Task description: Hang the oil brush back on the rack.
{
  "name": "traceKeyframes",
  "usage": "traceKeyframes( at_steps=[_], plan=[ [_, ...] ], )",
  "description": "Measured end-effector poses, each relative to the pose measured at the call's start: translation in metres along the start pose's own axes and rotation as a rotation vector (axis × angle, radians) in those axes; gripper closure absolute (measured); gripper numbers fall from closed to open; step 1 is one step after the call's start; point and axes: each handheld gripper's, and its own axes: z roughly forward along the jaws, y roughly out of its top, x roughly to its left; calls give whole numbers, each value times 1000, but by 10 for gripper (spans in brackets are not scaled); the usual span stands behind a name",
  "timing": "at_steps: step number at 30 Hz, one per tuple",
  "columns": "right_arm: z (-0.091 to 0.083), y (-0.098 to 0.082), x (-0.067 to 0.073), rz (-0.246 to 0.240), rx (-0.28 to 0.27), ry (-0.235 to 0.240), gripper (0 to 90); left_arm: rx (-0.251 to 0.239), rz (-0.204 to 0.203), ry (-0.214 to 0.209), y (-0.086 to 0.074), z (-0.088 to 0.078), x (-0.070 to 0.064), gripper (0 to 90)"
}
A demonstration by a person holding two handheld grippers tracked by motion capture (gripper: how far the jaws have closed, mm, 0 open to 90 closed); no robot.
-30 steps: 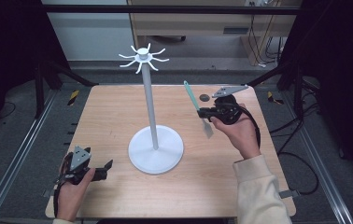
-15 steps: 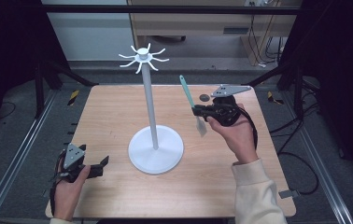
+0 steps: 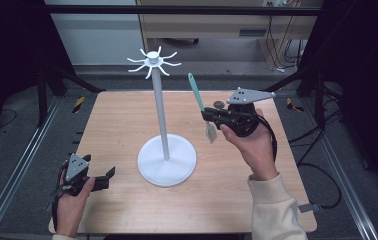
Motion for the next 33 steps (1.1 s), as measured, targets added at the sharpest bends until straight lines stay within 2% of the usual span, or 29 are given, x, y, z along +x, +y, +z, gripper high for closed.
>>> traceKeyframes(
  at_steps=[8, 14, 18, 25, 33],
  plan=[
    [-6, 8, 10, -21, -67, 14, 823, 6, -5, 11, 0, 1, 2, 21],
    [-12, 11, 12, -15, -110, 25, 823, 5, -3, 14, 0, -1, 2, 21],
    [-14, 12, 14, -16, -113, 31, 823, 10, -1, 11, 0, 0, 1, 20],
    [-9, 18, 34, -58, -119, 33, 822, -2, 11, -8, 2, 0, -2, 19],
    [-6, 20, 48, -79, -126, 22, 823, 2, -9, -10, 0, 0, 1, 20]
  ],
)
